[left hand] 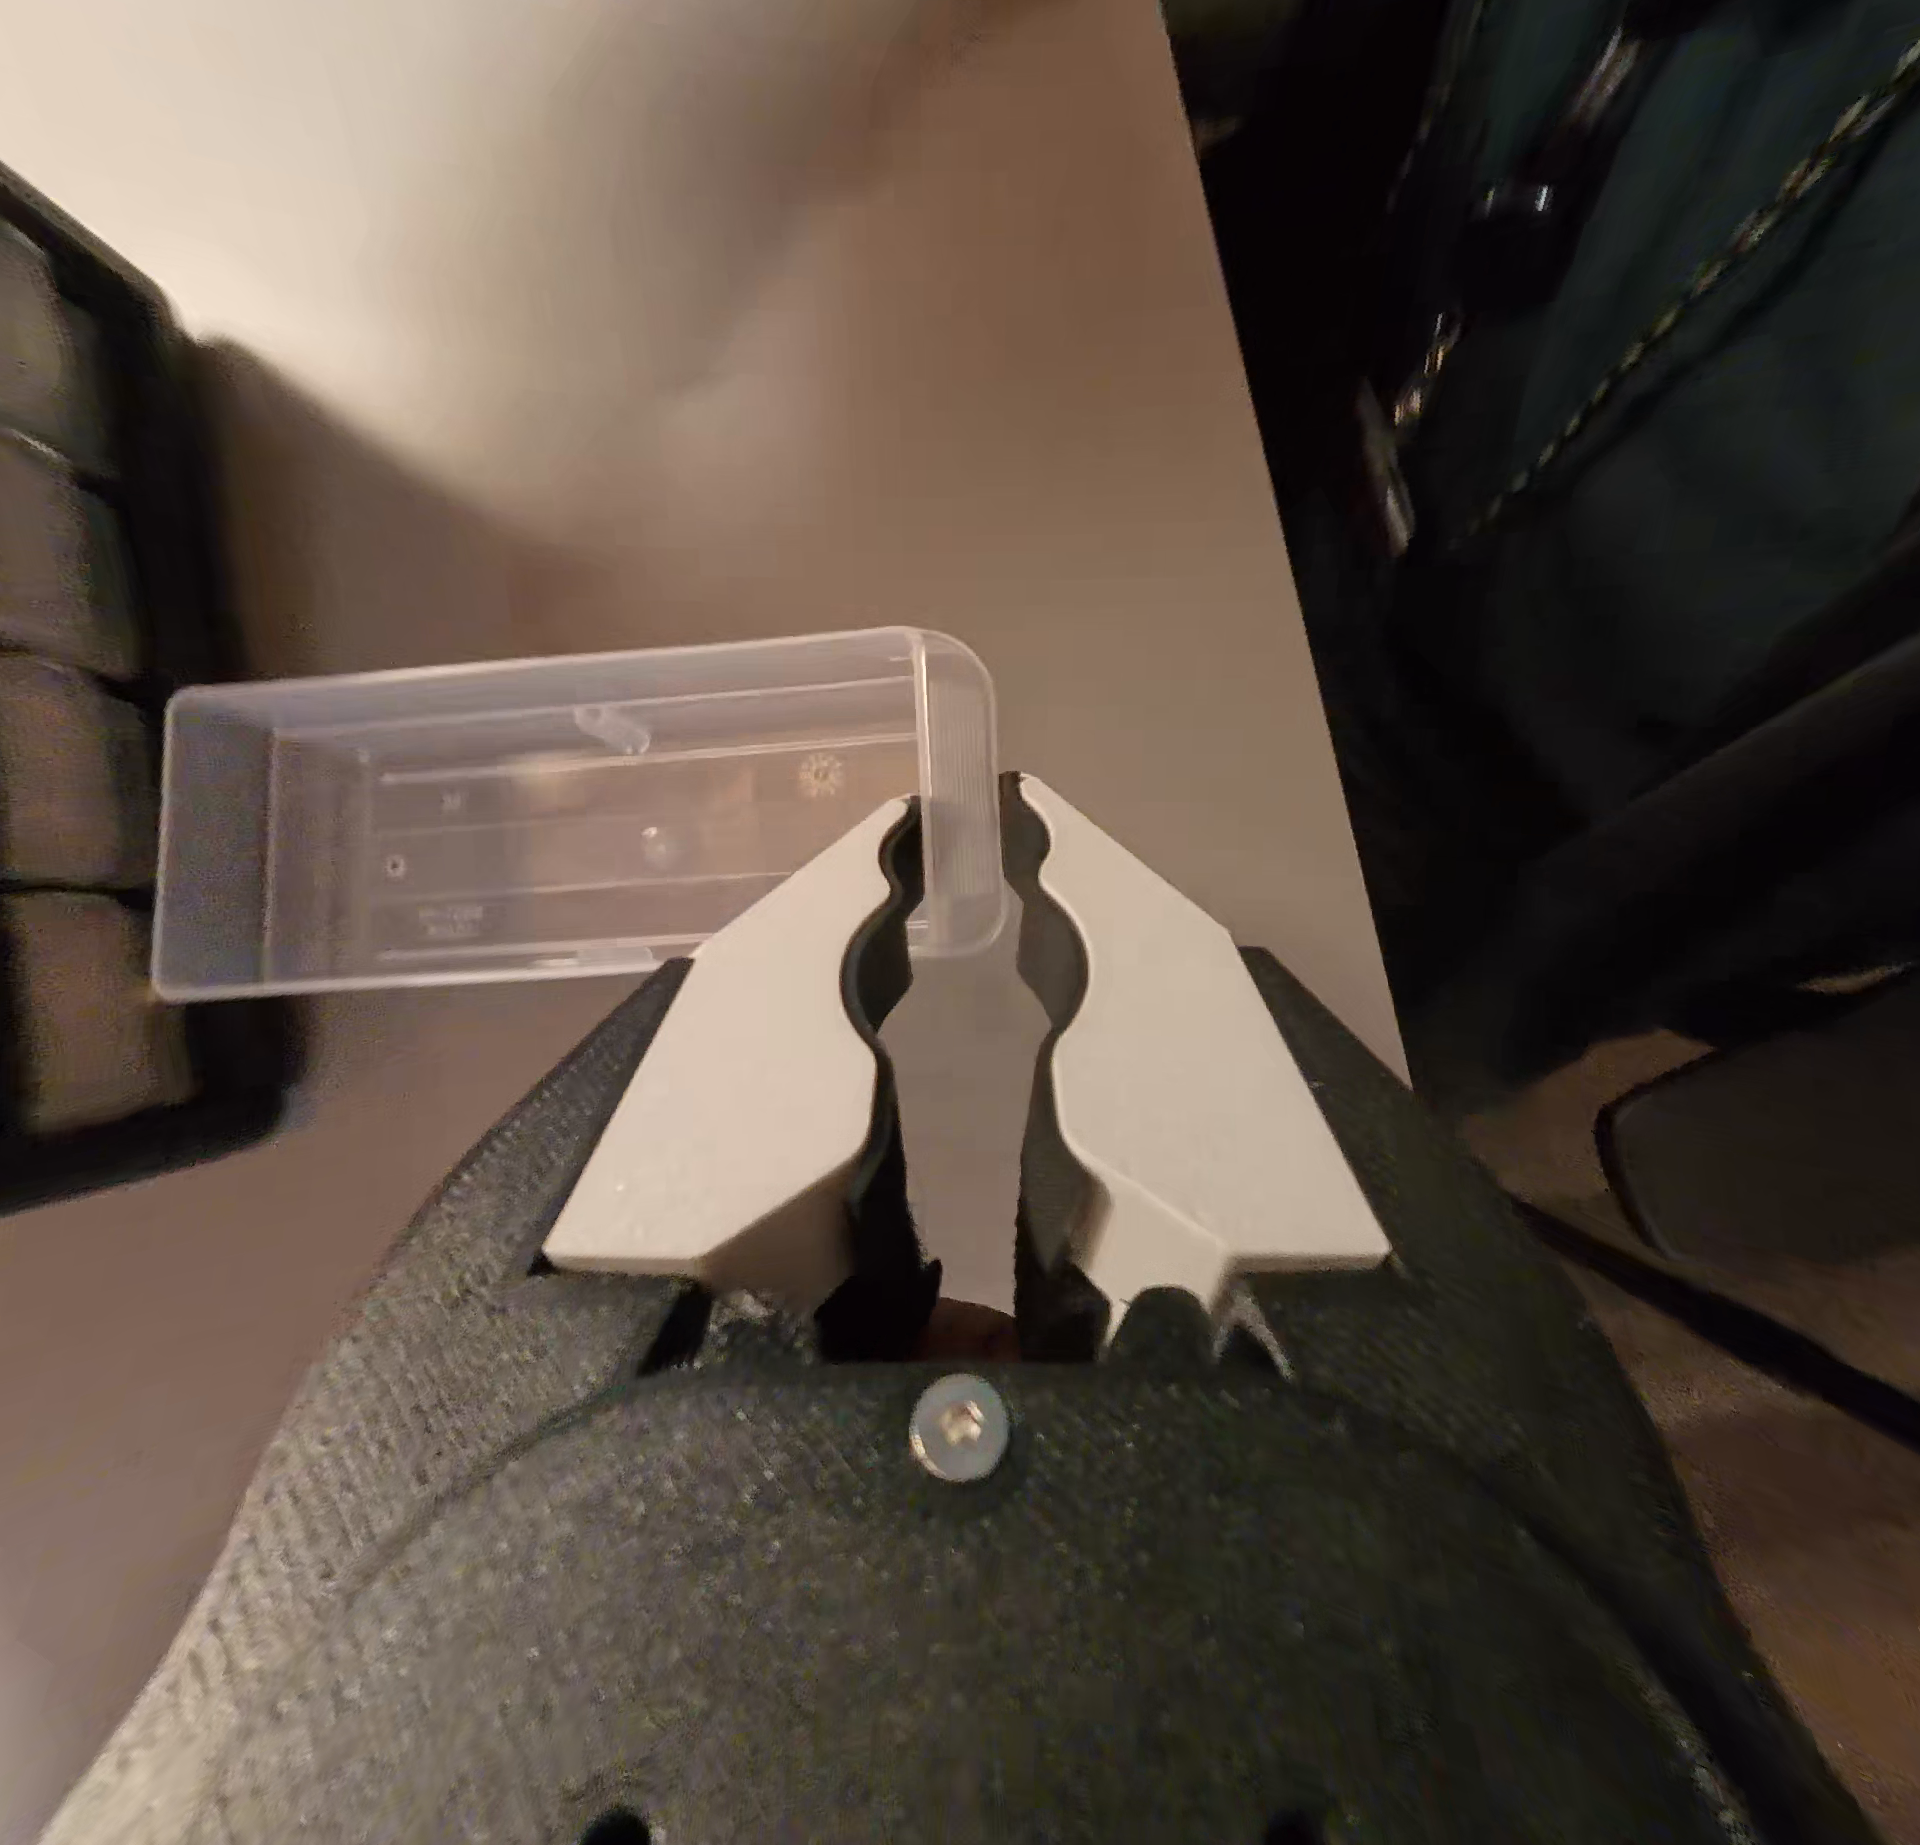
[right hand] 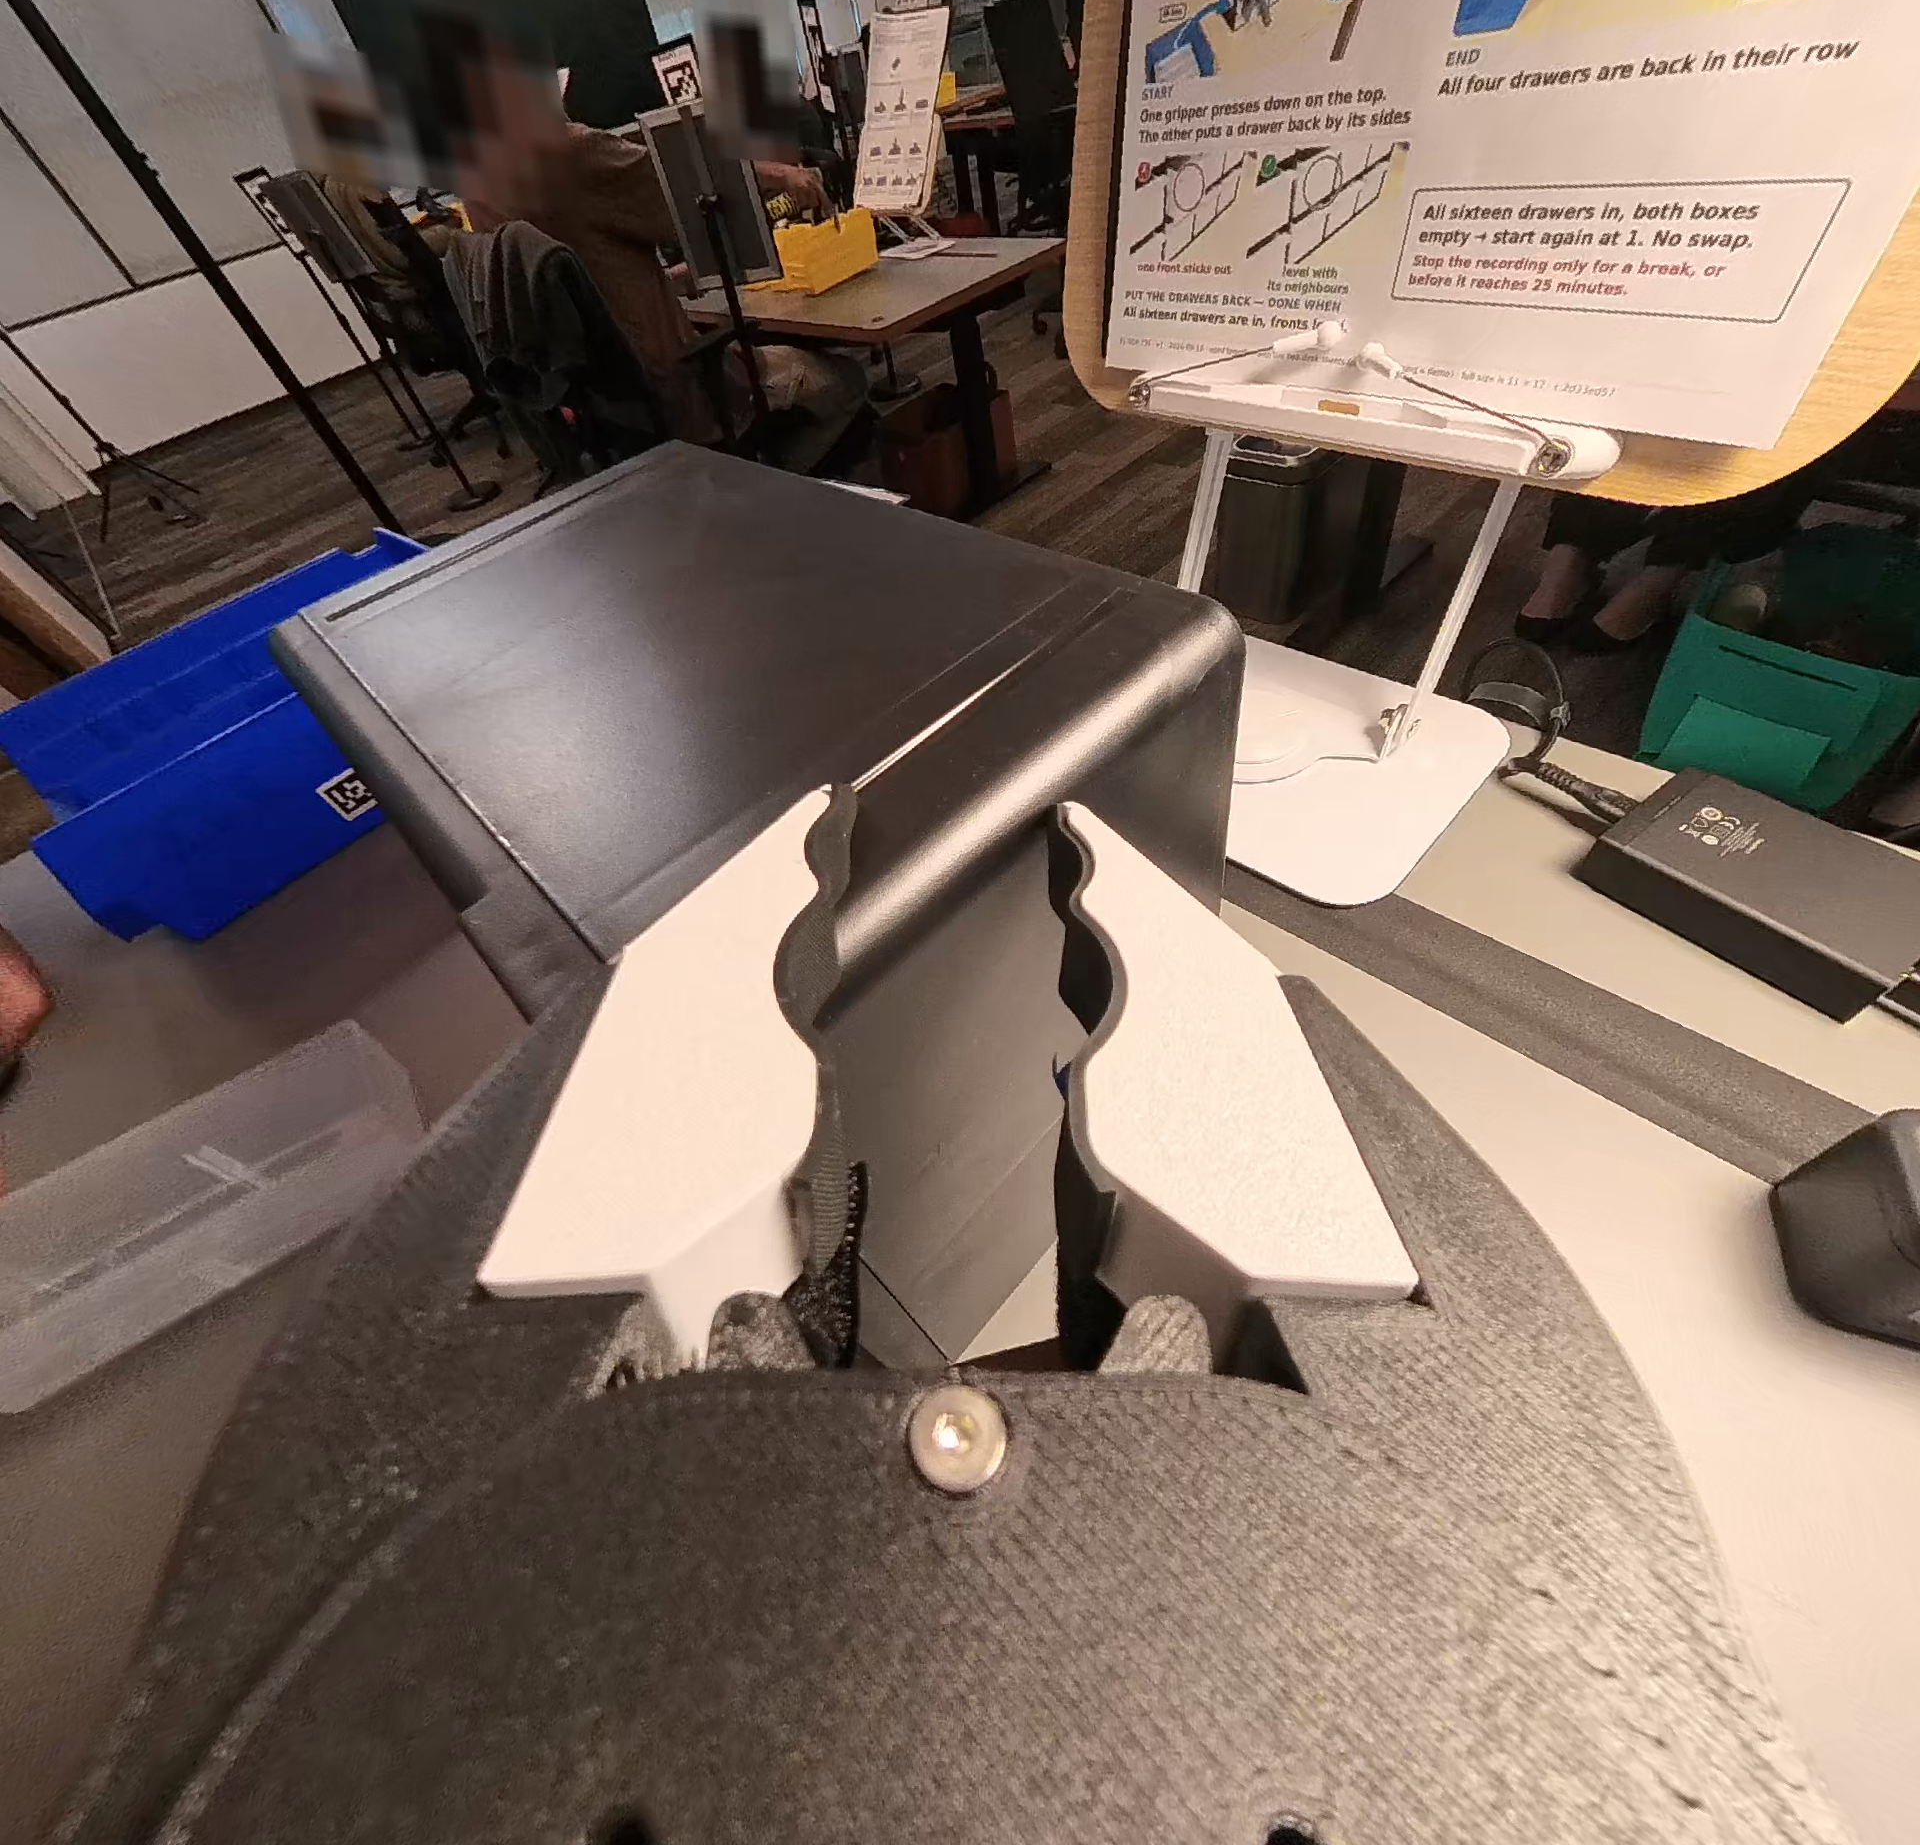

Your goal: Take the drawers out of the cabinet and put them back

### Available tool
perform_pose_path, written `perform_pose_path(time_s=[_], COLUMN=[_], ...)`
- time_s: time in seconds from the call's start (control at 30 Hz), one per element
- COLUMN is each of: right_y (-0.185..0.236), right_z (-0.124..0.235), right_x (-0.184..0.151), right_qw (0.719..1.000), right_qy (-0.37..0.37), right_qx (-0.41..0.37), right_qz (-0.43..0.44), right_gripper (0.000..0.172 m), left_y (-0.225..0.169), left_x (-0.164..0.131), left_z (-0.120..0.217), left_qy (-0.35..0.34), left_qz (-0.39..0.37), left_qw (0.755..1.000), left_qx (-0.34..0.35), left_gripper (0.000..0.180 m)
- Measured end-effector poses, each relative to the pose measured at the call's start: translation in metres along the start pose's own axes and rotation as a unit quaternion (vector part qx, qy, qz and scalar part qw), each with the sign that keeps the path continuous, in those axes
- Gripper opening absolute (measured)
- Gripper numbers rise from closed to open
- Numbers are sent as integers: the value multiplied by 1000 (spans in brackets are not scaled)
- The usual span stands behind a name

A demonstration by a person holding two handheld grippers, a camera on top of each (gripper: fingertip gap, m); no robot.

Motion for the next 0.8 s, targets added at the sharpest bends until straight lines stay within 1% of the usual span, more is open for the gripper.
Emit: perform_pose_path(time_s=[0.03, 0.1, 0.2, 0.3, 0.53, 0.63, 0.73, 0.8], right_y=[0, 0, 0, 0, 0, -1, -1, -1], right_z=[0, 0, 0, 0, 0, 0, 0, 0], right_x=[0, 0, 0, 0, 0, 0, -1, -1], right_qw=[1000, 1000, 1000, 1000, 1000, 1000, 1000, 1000], right_qy=[0, 0, -1, 0, 0, -1, -1, -1], right_qx=[0, 1, 2, 3, 4, 5, 6, 7], right_qz=[0, -1, -2, -2, -2, -3, -3, -4], right_gripper=[41, 41, 41, 41, 41, 41, 42, 42], left_y=[4, 16, 36, 52, 77, 82, 84, 87], left_x=[9, 24, 35, 41, 34, 34, 33, 30], left_z=[9, 24, 38, 48, 55, 59, 63, 62], left_qy=[-16, -26, -5, 4, -2, -22, -36, -35], left_qz=[-2, 8, 17, 36, 90, 95, 85, 77], left_qw=[1000, 999, 999, 998, 996, 995, 995, 996], left_qx=[5, 20, 45, 48, 20, 20, 27, 38], left_gripper=[14, 14, 14, 14, 14, 14, 14, 14])
Point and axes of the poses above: each gripper's, where its closed fingertips meet, z back along the fingers, x out of its top, y = z × x across the jaws, the point moved 5 cm from there along z, back along the fingers, and after that the axes turned 3 degrees about -x, right-handed, at the moved point
